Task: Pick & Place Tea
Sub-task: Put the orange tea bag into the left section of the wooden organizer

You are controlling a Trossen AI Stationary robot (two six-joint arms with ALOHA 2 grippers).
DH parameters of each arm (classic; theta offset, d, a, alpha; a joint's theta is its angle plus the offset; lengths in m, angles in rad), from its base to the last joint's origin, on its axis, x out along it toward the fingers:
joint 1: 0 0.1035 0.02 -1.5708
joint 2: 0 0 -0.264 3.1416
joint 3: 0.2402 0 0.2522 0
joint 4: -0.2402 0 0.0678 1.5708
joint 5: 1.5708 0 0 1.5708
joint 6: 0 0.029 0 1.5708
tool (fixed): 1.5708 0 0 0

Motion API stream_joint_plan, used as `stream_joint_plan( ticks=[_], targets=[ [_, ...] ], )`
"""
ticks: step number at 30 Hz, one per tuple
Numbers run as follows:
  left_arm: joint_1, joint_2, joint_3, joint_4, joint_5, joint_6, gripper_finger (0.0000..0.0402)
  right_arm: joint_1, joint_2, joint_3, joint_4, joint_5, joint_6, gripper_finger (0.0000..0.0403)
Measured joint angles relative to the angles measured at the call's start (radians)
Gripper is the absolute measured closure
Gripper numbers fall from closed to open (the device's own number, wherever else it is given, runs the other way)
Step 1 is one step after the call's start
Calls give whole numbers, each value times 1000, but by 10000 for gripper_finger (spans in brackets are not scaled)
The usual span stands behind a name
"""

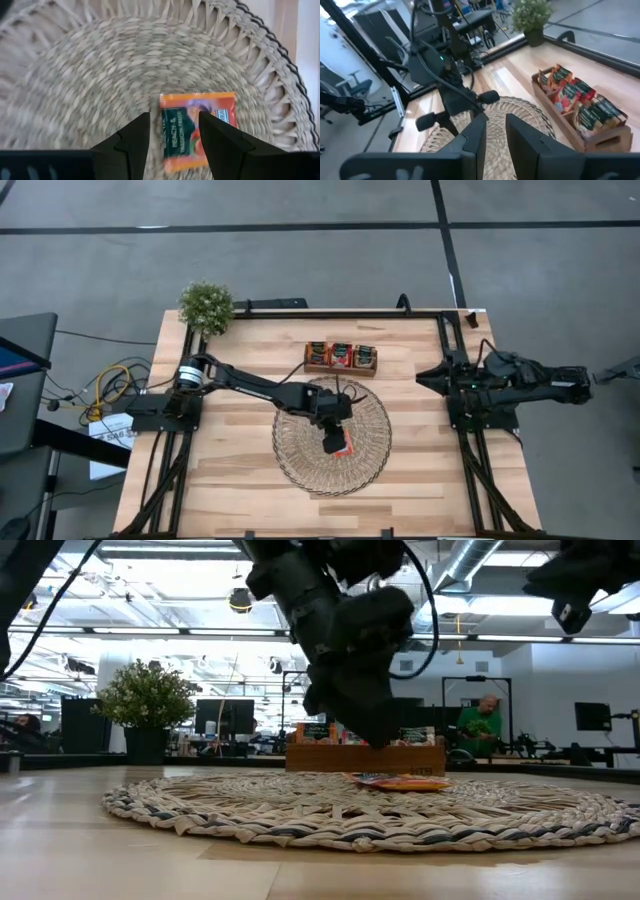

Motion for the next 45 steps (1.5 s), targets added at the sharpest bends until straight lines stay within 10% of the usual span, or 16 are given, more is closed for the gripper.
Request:
stream_joint_plan(
  ticks=[45],
  targets=[
    [-45, 77, 110, -178, -128, 31, 240, 5, -46, -40, 17, -3, 8, 338]
  ],
)
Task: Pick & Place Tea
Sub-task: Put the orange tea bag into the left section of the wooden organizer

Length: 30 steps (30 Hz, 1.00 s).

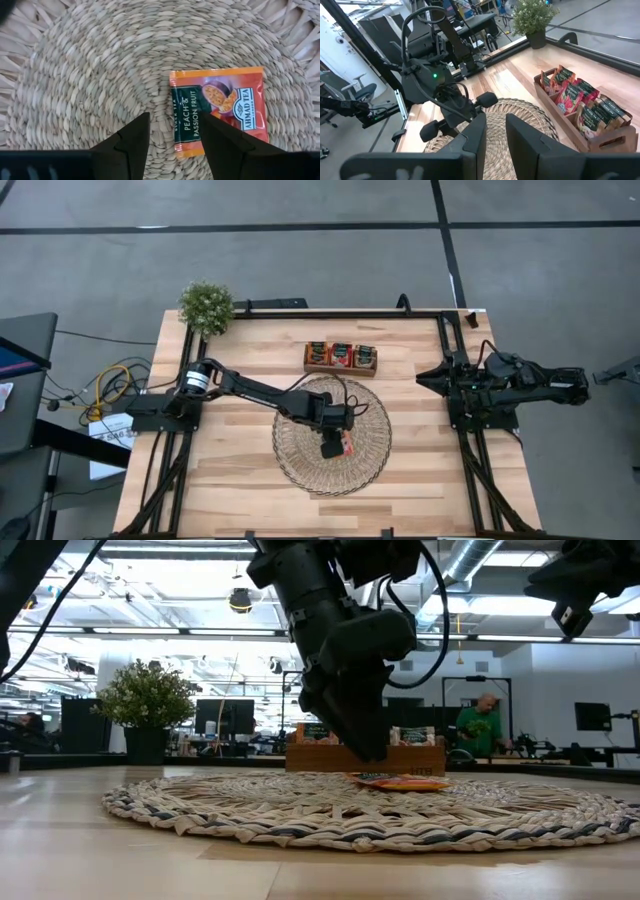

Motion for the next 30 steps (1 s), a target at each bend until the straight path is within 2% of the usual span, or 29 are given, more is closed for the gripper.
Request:
stream_joint_plan(
  ticks=[23, 30],
  targets=[
    [-4, 47, 2, -35, -2, 1, 242, 0, 1, 0, 6, 0, 0, 338],
    [-4, 48, 2, -36, -15, 7, 282, 0, 1, 0, 5, 0, 0, 338]
  ],
)
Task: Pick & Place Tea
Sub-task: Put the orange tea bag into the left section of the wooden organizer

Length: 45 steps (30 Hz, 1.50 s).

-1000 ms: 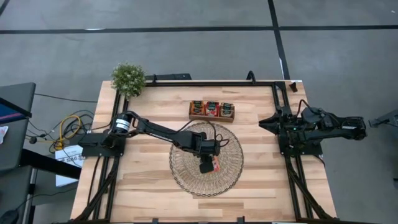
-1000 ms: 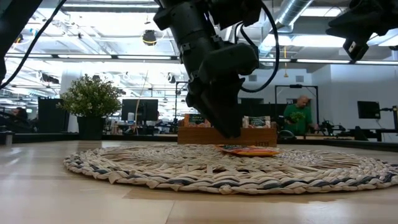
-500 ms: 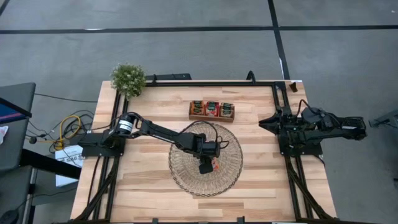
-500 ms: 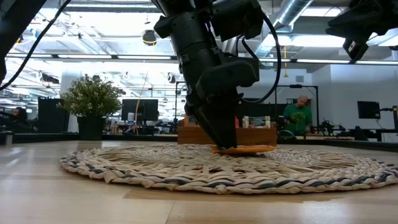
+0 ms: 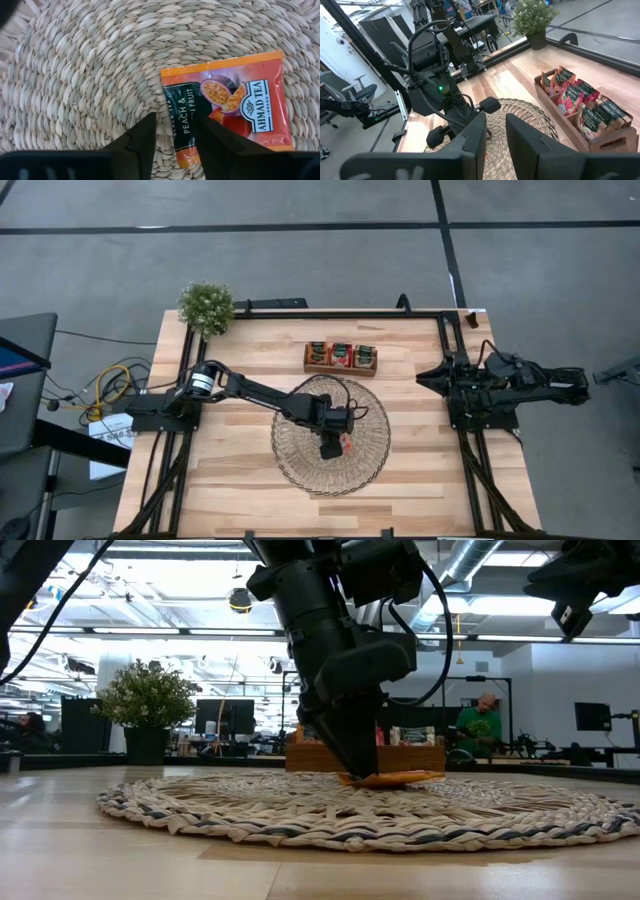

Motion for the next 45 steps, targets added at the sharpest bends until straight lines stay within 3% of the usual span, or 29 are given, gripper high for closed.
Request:
stream_joint_plan(
  ticks=[13, 18, 24, 37, 45],
  targets=[
    [0, -3, -2, 20, -6, -2, 398, 0, 0, 0, -2, 0, 0, 338],
    [0, -8, 10, 2, -17, -2, 401, 0, 0, 0, -2, 0, 0, 338],
    [0, -10, 145, -121, -45, 40, 402, 0, 0, 0, -1, 0, 0, 338],
    [19, -12, 514, -518, -272, 204, 401, 0, 0, 0, 0, 0, 0, 338],
    [118, -14, 574, -648, -345, 298, 401, 0, 0, 0, 0, -1, 0, 338]
  ],
)
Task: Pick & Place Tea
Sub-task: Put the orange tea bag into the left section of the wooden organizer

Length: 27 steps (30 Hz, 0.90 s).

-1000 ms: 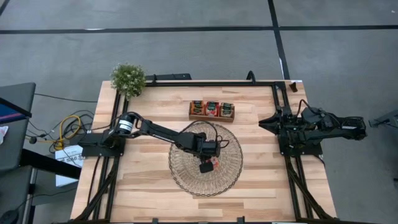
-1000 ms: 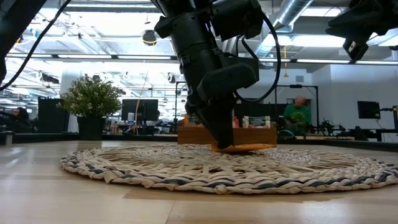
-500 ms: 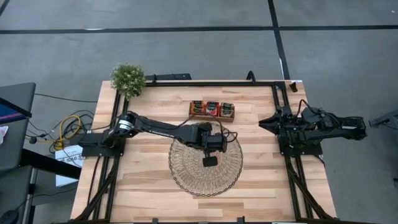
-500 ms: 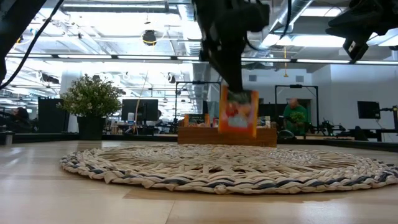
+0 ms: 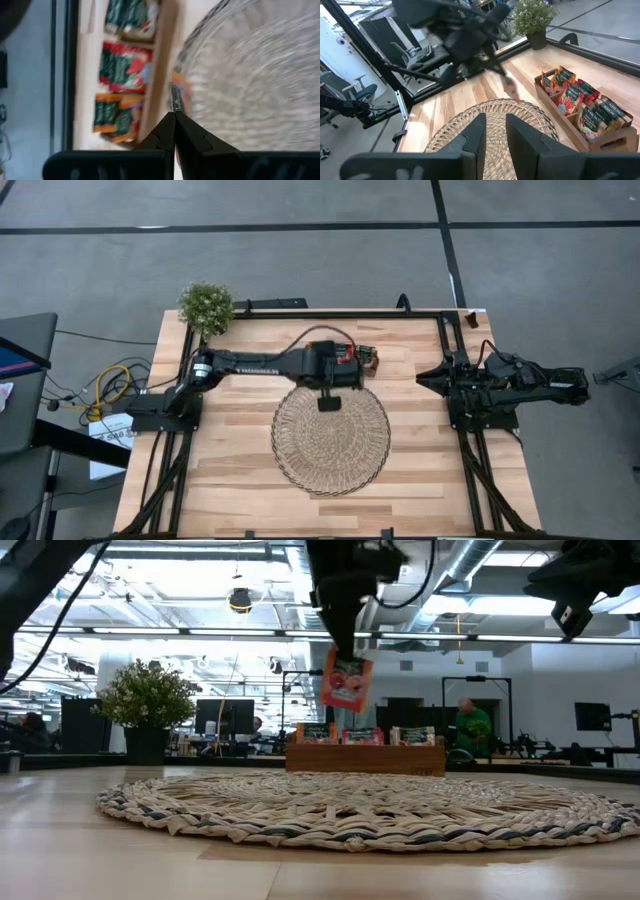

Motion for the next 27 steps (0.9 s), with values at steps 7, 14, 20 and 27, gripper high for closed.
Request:
stream_joint_plan(
  ticks=[7, 14, 20, 27],
  targets=[
    [90, -16, 0, -18, 27, 73, 401, 0, 0, 0, 0, 0, 0, 338],
    [168, -32, 0, -17, 82, 108, 401, 0, 0, 0, -2, 0, 0, 338],
    [203, -34, -66, 46, 98, 142, 401, 0, 0, 0, -6, 0, 0, 338],
    [214, -79, -217, 186, 94, 178, 401, 0, 0, 0, -6, 0, 0, 338]
  ],
)
